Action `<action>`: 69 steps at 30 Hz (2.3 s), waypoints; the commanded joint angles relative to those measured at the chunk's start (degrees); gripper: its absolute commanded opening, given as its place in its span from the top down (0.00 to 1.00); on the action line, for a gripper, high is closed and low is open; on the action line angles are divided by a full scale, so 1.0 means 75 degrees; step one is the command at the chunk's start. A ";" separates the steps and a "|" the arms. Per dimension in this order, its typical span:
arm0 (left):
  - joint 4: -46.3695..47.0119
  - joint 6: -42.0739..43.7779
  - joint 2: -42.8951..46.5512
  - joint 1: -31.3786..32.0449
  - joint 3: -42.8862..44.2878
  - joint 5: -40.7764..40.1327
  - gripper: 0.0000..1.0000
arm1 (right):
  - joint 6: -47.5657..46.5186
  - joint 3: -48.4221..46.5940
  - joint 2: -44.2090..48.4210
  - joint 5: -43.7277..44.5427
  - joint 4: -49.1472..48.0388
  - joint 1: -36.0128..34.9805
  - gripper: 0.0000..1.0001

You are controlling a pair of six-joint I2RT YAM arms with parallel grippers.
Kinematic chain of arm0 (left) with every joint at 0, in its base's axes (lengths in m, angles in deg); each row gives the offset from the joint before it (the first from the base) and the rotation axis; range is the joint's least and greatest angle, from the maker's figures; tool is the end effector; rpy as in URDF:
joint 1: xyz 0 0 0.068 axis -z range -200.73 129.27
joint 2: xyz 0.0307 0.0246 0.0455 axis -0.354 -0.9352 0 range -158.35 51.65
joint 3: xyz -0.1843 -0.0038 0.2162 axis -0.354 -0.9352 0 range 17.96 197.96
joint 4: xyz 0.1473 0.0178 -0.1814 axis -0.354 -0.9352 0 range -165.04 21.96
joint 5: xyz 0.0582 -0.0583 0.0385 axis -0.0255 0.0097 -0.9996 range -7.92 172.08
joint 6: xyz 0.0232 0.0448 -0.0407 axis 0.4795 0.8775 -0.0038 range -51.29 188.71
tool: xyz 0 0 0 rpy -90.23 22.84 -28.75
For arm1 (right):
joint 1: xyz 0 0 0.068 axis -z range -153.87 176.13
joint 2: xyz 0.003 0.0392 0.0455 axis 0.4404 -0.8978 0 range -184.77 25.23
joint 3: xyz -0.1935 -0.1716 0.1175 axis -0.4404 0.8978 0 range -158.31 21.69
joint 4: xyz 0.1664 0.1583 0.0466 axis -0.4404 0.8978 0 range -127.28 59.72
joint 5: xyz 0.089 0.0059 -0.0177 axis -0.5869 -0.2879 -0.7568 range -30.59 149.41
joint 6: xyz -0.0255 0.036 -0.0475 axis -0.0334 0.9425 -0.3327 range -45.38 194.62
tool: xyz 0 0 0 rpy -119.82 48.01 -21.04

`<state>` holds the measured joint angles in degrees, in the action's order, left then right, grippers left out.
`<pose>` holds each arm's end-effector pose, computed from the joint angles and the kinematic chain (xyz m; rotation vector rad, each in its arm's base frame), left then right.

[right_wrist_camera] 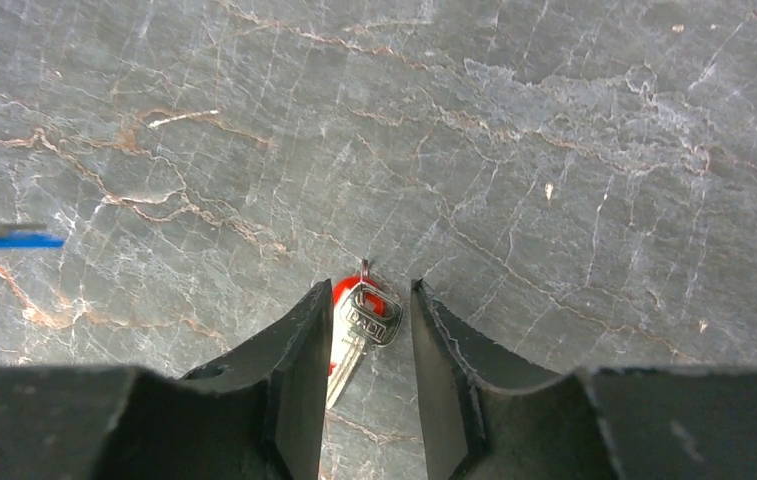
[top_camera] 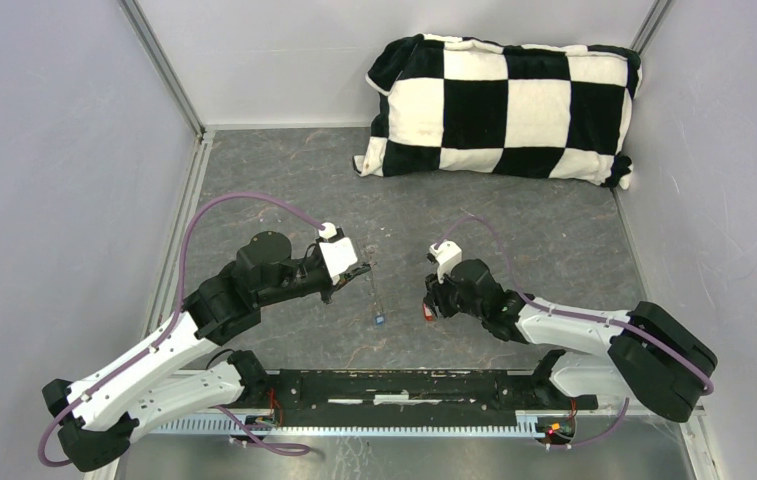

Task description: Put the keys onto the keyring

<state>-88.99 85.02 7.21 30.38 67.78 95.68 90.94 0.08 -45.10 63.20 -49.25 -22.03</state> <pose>0.0856 -0.1251 0.3535 1.1827 1.4661 -0.6396 0.1455 0.1575 0.1760 -0.5855 2.1893 0.5426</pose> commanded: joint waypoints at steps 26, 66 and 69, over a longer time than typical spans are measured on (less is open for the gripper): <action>0.0285 -0.0186 0.0084 -0.0030 0.0306 0.0038 0.98 | -0.0385 0.0127 -0.0716 -0.0489 -0.0973 0.0268 0.86; 0.0159 -0.0423 -0.0007 -0.0030 -0.0069 -0.0074 0.98 | -0.0518 -0.2555 0.2395 -0.1268 0.0588 -0.1824 1.00; 0.0165 -0.0426 0.0008 -0.0030 -0.0080 -0.0061 0.98 | -0.0564 -0.2768 0.2306 -0.1189 0.0588 -0.1957 1.00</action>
<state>-89.19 83.89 7.01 30.38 66.64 95.59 87.92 -16.90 -27.19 52.19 -44.42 -35.58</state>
